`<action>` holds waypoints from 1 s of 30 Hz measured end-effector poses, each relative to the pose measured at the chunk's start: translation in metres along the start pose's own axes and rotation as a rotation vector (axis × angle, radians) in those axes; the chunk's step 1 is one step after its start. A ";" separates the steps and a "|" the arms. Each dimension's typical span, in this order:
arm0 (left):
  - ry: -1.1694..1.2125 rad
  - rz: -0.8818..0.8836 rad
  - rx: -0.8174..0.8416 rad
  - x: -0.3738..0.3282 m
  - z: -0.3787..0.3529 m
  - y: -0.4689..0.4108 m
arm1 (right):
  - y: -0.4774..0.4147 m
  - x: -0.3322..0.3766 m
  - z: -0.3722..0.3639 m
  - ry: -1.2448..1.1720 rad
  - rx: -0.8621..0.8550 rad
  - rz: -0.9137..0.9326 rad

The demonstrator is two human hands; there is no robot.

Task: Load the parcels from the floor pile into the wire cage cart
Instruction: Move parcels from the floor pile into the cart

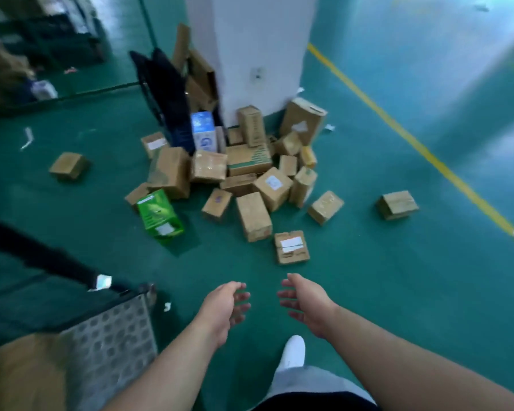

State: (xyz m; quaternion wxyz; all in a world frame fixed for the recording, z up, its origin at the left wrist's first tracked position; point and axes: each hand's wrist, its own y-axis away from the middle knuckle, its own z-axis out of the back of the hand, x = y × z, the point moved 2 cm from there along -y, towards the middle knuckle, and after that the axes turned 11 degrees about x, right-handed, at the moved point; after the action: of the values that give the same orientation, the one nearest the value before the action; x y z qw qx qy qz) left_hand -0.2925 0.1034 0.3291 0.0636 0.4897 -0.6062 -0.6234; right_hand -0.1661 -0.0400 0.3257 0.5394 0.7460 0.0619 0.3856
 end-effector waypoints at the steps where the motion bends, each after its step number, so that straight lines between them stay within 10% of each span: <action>1: -0.035 0.012 0.016 -0.007 -0.028 -0.014 | -0.005 0.010 0.027 0.005 -0.015 0.004; 9: -0.176 0.047 0.053 -0.072 -0.134 -0.054 | -0.038 0.085 0.135 -0.012 -0.061 0.025; 30: -0.505 0.249 -0.024 -0.306 -0.049 -0.306 | -0.262 0.248 0.074 -0.106 -0.132 -0.211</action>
State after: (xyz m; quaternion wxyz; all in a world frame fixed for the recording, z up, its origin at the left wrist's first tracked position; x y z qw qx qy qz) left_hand 0.0554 0.3543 0.2520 -0.0076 0.2398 -0.6507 -0.7204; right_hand 0.1388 0.1372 0.2194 0.6273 0.7176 0.0861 0.2901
